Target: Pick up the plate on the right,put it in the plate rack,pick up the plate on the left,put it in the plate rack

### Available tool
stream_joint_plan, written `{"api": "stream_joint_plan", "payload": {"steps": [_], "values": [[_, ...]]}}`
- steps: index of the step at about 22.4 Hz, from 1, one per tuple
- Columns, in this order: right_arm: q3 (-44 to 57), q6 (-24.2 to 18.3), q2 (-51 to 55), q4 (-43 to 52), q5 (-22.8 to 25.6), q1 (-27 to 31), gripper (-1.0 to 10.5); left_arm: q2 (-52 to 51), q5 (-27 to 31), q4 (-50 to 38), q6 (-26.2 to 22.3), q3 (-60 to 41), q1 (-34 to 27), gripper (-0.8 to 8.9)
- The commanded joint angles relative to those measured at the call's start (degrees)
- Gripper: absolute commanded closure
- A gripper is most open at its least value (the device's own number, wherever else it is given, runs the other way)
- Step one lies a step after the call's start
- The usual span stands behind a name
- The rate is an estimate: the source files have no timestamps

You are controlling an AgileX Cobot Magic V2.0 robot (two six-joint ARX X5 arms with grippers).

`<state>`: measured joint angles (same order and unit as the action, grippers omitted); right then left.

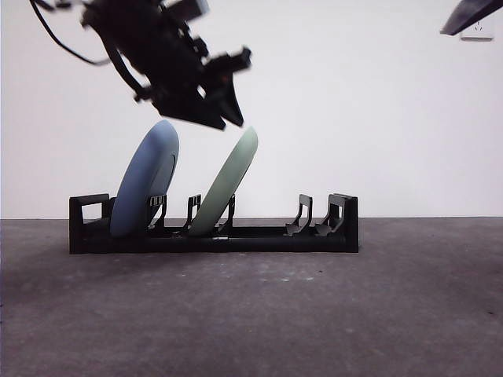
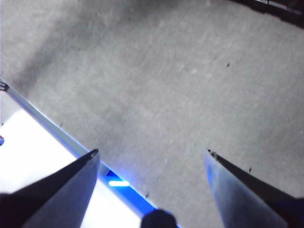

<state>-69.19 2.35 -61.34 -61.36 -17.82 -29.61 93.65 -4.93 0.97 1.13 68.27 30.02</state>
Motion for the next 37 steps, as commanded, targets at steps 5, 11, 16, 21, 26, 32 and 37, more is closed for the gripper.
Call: {"api": "stream_joint_plan", "payload": {"steps": [5,11,16,21,26,32,37], "values": [[0.57,-0.59,0.11,1.49,-0.26,-0.07,5.7,-11.74,-0.07,12.68,0.13,-0.28,0.09,6.55],[0.57,-4.17,0.11,1.70,-2.97,-0.07,5.7,-25.46,-3.69,27.65,0.11,-0.28,0.07,6.56],[0.57,-6.34,0.11,2.47,-6.99,-0.07,5.7,-35.76,-6.03,37.16,0.15,-0.28,0.09,6.56],[0.57,-7.13,0.11,3.37,-10.32,-0.07,5.7,-43.10,-6.01,44.92,0.13,-0.28,0.09,6.56],[0.57,-7.13,0.11,3.50,-10.40,-0.07,5.7,-46.21,-6.01,50.25,0.13,-0.28,0.07,6.57],[0.57,-7.10,0.11,3.13,-10.75,-0.07,6.0,-46.07,-6.01,53.57,0.07,-0.28,0.07,6.72],[0.57,-7.17,0.11,2.67,-10.73,-0.07,9.7,-45.64,-6.03,53.72,-1.53,-0.28,0.09,8.21]]}}
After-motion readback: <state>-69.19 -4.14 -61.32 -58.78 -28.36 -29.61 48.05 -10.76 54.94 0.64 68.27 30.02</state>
